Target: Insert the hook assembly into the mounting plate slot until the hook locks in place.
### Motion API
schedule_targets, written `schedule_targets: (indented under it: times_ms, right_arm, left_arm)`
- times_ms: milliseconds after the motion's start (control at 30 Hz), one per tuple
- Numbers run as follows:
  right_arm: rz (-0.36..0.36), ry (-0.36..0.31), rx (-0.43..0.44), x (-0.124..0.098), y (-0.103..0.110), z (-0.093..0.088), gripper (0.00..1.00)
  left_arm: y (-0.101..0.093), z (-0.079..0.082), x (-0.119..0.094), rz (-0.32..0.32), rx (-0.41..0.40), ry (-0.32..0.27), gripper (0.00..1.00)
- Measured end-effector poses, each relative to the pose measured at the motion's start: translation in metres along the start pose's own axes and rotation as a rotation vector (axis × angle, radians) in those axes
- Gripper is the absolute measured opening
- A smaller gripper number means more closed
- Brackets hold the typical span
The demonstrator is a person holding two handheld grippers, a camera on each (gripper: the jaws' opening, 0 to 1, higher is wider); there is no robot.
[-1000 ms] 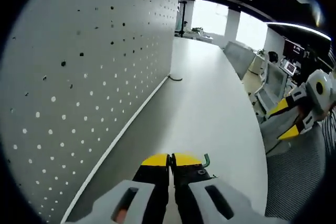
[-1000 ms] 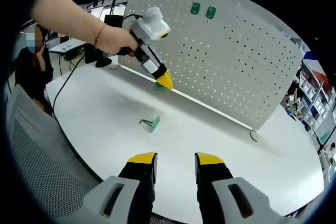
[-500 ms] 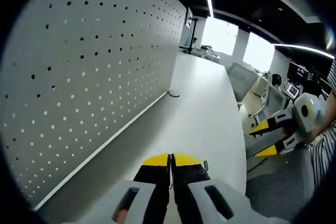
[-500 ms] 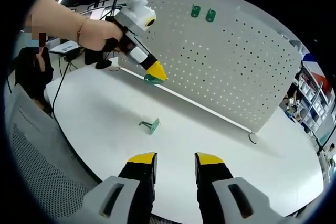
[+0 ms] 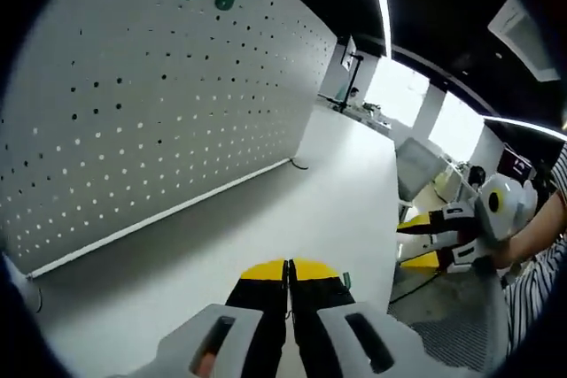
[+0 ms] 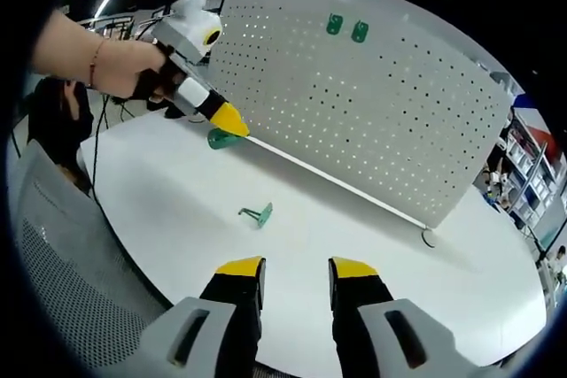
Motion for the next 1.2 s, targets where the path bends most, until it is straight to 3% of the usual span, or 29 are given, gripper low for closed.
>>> schedule_targets:
  times_ms: [233, 567, 833, 933, 1000, 1033, 1067, 1100, 1200]
  right_arm:
    - [0.016, 0.023, 0.047, 0.002, 0.000, -0.004, 0.27]
    - [0.059, 0.030, 0.089, 0.006, 0.006, -0.006, 0.27]
    - [0.108, -0.002, 0.128, 0.005, 0.008, -0.001, 0.27]
    - [0.140, -0.032, 0.166, 0.003, 0.010, 0.006, 0.27]
    - [0.123, -0.030, 0.185, 0.003, 0.008, 0.008, 0.27]
    - [0.127, 0.029, 0.226, 0.003, 0.010, 0.001, 0.27]
    - [0.157, 0.022, 0.268, 0.004, 0.014, 0.003, 0.27]
    - [0.165, -0.035, 0.313, 0.006, 0.015, 0.009, 0.27]
    - [0.213, -0.056, 0.363, 0.006, 0.023, 0.017, 0.27]
  left_arm:
    - [-0.005, -0.008, -0.018, -0.002, -0.064, -0.033, 0.01]
    - [0.002, -0.006, -0.034, 0.008, -0.158, -0.077, 0.01]
    - [0.005, -0.008, -0.044, 0.025, -0.294, -0.114, 0.01]
    - [0.004, -0.010, -0.045, 0.031, -0.327, -0.126, 0.01]
    - [0.005, -0.012, -0.045, 0.034, -0.341, -0.129, 0.01]
    - [0.004, -0.013, -0.045, 0.035, -0.344, -0.130, 0.01]
    - [0.004, -0.014, -0.044, 0.040, -0.349, -0.132, 0.01]
    - [0.004, -0.014, -0.044, 0.043, -0.351, -0.135, 0.01]
    - [0.001, -0.015, -0.045, 0.057, -0.335, -0.151, 0.01]
Point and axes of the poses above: the point that each gripper's makers call its tool centre point, and the gripper's own axes: x roughly forward along the fingers, y roughly to its left, z roughly out of its top, the point moved 4 cm from there along -x, roughly backward along the fingers, and after that the axes turned 15 degrees about z, right-handed, at the moved point
